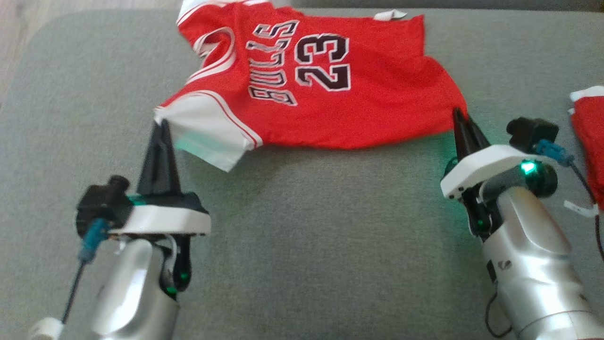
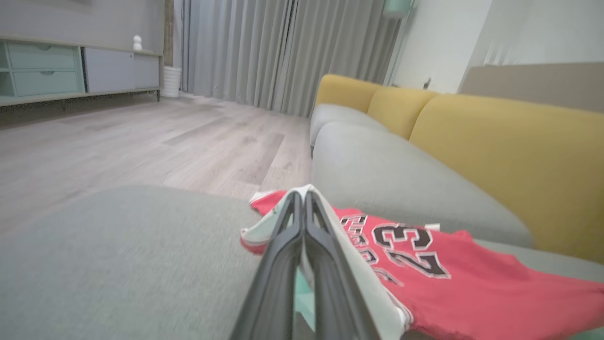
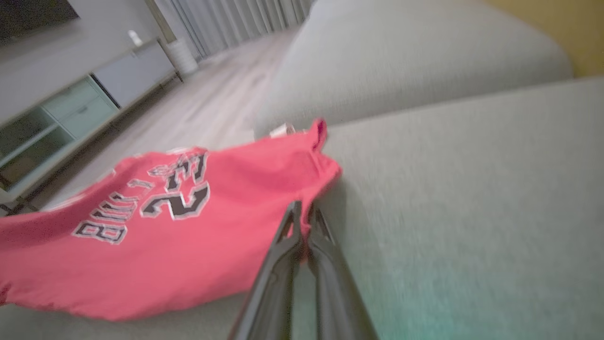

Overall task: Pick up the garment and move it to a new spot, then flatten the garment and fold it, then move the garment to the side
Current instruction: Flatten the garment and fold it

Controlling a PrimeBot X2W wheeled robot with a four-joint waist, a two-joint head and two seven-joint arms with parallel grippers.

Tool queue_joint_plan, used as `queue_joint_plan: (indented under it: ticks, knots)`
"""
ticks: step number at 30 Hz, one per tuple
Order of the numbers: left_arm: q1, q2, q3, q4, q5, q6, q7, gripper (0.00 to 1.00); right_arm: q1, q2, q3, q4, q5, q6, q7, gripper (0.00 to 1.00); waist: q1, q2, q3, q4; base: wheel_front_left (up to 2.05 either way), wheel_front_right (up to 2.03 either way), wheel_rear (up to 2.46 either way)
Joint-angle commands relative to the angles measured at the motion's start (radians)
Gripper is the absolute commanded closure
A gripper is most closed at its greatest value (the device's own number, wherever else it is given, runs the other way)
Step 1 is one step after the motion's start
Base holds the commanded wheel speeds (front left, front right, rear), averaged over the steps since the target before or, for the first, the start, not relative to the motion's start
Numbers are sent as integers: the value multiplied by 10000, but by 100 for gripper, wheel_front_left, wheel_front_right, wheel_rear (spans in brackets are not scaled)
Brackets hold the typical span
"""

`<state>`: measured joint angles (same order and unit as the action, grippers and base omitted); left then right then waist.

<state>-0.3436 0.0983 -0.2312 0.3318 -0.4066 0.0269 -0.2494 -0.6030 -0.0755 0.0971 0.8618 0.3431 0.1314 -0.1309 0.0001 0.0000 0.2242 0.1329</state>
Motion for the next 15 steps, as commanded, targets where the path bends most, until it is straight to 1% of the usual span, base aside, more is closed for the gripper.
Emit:
queue_joint_plan:
  ticks: [1,5,10,11,12,15]
  knots:
    - [-340,108,542,-526,-77,-72,-124,100,-91,-20,383,-550,167,-7,-229,100,-1,0,-264,-250,0,0,0]
    - [-493,129,1227,-1452,-193,-286,-124,100,-42,-511,1147,-1905,784,-7,-585,100,-1,0,-708,-664,0,0,0]
    - [-1171,205,2002,-2936,-412,-458,-124,100,-202,-1540,1799,-4179,1330,-7,-691,100,-1,0,-1299,-1129,0,0,0]
    - [-1351,243,2104,-3215,-447,-473,-124,100,-247,-1758,1850,-4634,1380,-7,-649,100,-1,0,-1417,-1197,0,0,0]
    - [-1740,332,2243,-3797,-509,-495,-115,100,-350,-2168,1887,-5529,1413,-7,-520,100,-1,0,-1667,-1330,0,0,0]
    - [-2264,434,2397,-4732,-656,-450,43,100,-449,-2664,1843,-6757,1345,-7,-105,100,-1,0,-1985,-1509,0,0,0]
